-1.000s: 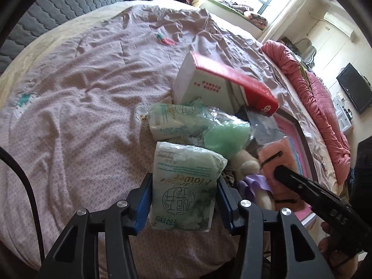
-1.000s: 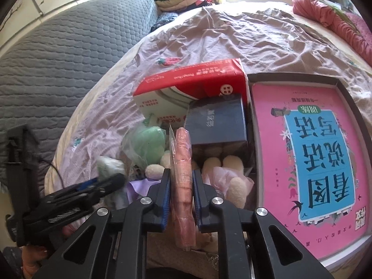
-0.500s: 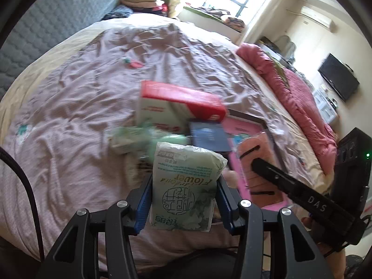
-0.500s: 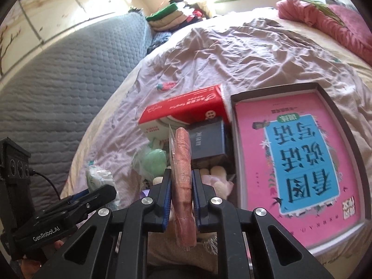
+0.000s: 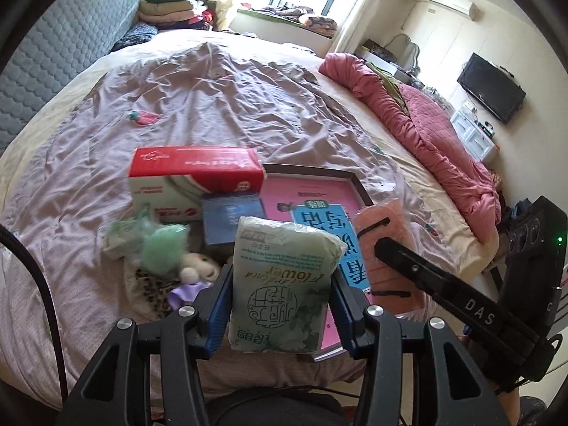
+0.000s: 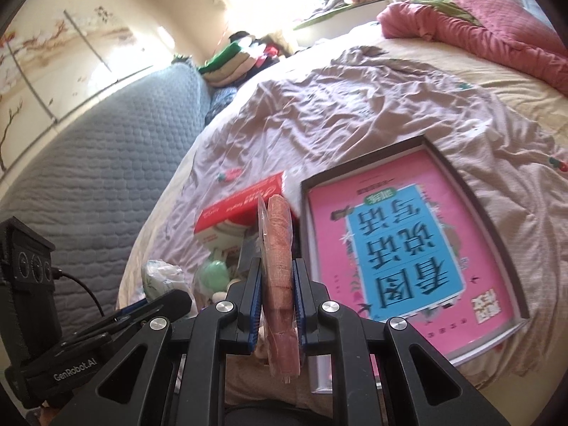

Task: Organize soft objects
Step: 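Carry the pink towel and white tissue pack with both grippers onto the pink book tray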

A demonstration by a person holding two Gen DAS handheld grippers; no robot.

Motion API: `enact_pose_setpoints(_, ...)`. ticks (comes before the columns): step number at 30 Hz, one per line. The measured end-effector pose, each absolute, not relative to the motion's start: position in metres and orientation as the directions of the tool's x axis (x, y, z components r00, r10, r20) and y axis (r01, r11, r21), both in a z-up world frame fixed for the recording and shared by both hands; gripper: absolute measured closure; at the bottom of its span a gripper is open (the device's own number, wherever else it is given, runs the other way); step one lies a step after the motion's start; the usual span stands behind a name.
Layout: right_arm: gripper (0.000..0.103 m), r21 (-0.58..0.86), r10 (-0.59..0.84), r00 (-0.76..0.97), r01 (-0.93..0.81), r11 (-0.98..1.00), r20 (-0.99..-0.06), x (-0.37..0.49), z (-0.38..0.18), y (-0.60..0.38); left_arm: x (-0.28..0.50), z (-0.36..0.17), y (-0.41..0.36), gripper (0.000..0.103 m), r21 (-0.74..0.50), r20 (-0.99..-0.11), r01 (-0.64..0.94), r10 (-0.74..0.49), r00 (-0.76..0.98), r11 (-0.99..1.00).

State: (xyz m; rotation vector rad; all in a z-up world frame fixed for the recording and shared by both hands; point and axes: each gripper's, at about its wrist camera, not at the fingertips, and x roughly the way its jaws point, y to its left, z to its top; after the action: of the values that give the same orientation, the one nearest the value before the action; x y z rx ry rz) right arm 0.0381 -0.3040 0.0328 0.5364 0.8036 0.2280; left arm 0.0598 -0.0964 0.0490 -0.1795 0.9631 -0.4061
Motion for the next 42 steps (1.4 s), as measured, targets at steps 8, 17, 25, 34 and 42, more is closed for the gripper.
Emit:
enact_pose_setpoints(8, 0.087, 0.556, 0.332, 0.716, 0.093, 0.826, -0.613, 0.026, 0.03, -0.352, 0.056, 0.047, -0.138, 0.052, -0.27, -0.783, 0.313, -0.397, 0.479, 0.911)
enact_pose_setpoints(17, 0.087, 0.553, 0.28, 0.716, 0.174, 0.815, -0.639, 0.02, 0.011, -0.393, 0.063, 0.028, -0.176, 0.052, -0.224, -0.818, 0.341, -0.367, 0.443, 0.913)
enact_pose_setpoints(25, 0.087, 0.57, 0.29, 0.698, 0.203, 0.796, -0.654, 0.021, -0.016, -0.41, 0.067, 0.009, -0.206, 0.052, -0.197, -0.841, 0.365, -0.348, 0.414, 0.91)
enact_pose_setpoints(34, 0.087, 0.578, 0.318, 0.657, 0.221, 0.786, -0.683, 0.029, -0.048, -0.413, 0.078, -0.02, -0.228, 0.052, -0.169, -0.877, 0.358, -0.306, 0.371, 0.918)
enact_pose_setpoints(42, 0.087, 0.569, 0.324, 0.624, 0.24, 0.786, -0.711, 0.033, -0.069, -0.417, 0.084, -0.039, -0.241, 0.052, -0.126, -0.899, 0.356, -0.259, 0.354, 0.926)
